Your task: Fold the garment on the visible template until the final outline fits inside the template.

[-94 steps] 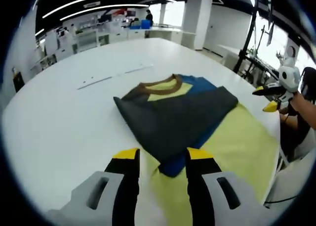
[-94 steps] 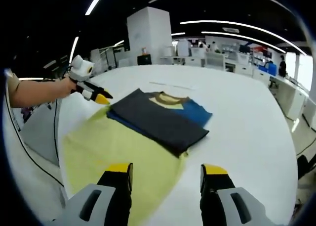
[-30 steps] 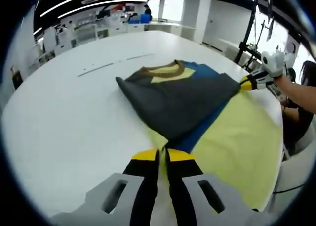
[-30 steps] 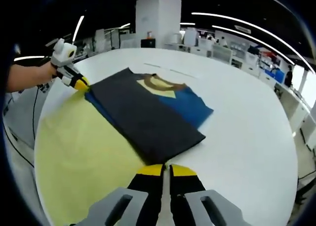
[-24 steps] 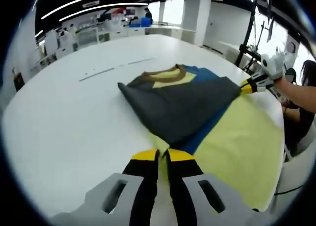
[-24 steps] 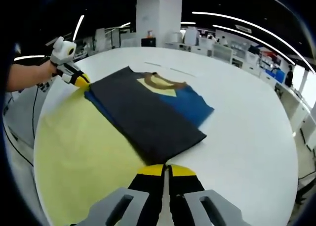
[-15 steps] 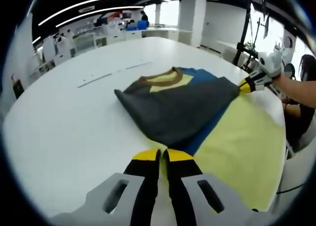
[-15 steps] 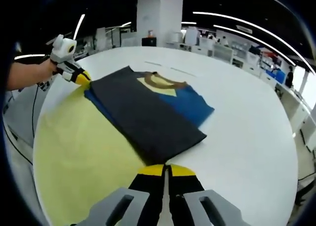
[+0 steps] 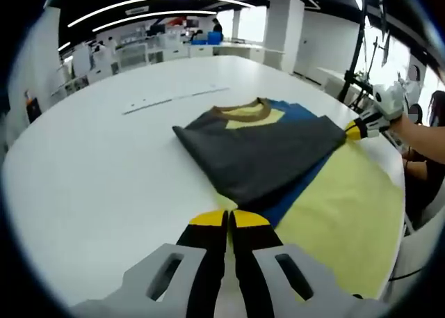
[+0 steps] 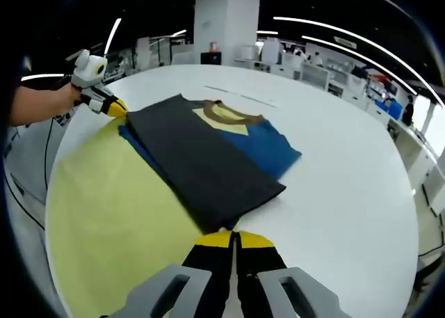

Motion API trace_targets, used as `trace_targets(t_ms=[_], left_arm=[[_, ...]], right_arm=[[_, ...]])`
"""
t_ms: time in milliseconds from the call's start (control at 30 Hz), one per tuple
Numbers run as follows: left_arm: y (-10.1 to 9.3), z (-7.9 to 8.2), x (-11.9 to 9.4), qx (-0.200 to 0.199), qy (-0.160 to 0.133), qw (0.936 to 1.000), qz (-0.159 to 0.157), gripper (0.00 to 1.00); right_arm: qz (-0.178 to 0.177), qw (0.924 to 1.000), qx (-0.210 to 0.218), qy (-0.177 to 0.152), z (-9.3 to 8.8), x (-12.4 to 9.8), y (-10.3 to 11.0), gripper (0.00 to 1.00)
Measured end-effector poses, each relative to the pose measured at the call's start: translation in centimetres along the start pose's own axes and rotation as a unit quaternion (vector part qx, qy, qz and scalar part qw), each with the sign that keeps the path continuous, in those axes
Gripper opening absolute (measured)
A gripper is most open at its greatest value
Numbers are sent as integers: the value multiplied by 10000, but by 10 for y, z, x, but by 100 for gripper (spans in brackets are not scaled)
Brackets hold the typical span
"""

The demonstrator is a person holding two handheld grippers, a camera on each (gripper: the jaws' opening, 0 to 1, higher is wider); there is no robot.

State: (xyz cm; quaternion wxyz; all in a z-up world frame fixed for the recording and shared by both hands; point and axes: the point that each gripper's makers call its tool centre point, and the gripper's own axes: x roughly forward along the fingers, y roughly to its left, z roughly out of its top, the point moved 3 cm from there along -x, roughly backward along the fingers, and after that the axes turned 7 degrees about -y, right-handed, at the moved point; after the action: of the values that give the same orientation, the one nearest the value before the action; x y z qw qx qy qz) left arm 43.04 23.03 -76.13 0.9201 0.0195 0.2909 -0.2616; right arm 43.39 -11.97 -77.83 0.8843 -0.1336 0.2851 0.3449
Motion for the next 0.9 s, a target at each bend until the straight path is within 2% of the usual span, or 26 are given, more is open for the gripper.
trace_targets(t_ms=[133, 333, 900], left_arm=[[9, -9, -3, -495, -97, 9986, 142, 0], [18, -22, -7, -941, -145, 9951, 266, 0], [17, -24, -8, -1004, -232, 9940, 372, 0]], right_arm=[[-15, 10000, -4, 3, 0, 0, -1, 0], [-28, 10000, 4, 6, 0, 0, -1, 0], [-78, 10000, -48, 28, -1, -2, -4, 0]])
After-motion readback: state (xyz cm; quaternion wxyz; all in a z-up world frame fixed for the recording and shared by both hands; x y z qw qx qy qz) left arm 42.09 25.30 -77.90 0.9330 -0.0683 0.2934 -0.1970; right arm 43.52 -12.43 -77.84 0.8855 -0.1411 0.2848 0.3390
